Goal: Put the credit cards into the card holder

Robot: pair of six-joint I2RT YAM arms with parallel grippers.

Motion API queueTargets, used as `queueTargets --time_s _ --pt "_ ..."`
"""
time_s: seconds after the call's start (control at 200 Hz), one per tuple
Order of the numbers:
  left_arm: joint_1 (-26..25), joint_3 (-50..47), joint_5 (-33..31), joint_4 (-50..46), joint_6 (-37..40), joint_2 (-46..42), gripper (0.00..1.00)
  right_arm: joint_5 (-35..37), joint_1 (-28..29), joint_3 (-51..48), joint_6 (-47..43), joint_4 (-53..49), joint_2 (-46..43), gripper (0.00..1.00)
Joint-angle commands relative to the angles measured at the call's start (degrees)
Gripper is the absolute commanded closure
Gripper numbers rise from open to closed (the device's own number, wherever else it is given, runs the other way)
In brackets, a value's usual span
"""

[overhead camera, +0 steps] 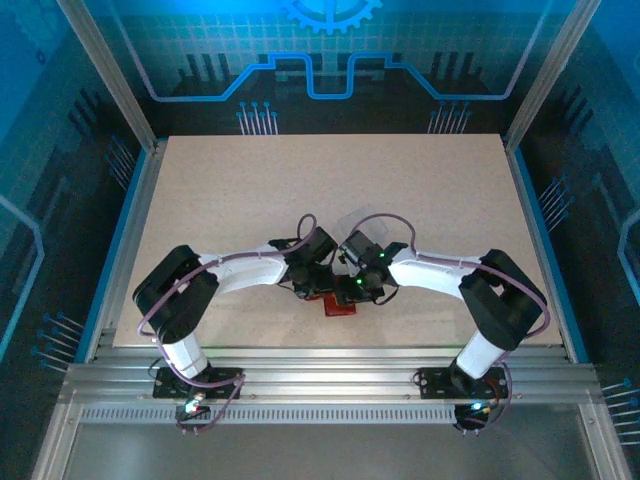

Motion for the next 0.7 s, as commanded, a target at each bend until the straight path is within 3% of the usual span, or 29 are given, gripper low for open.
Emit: queueTargets --time_s 0.0,0.28,0.545,0.605,0.695 --pt "-0.04 -4.17 0.42 0.52 -1.19 2.02 0.85 -3.87 -2.50 -2.50 -1.54 0.82 -2.67 0.50" --pt "0.03 -9.14 -0.71 1.68 -1.97 2.36 0.86 -9.57 -8.07 -4.38 -3.65 4.08 -1.26 0.42" --pt "0.12 -9.74 -0.80 2.12 -1.85 2.64 0.86 -17.98 -6.53 -3.74 -2.52 11.19 1.39 0.44" --pt "0.14 -9.62 -0.50 2.41 -1.84 3.03 0.86 -19.04 -5.99 -3.14 -1.94 12.13 2.29 0.52" --pt "0.18 -9.73 -0.44 2.21 -1.96 2.67 0.87 -19.10 -6.09 -3.12 -1.12 12.59 2.11 0.81"
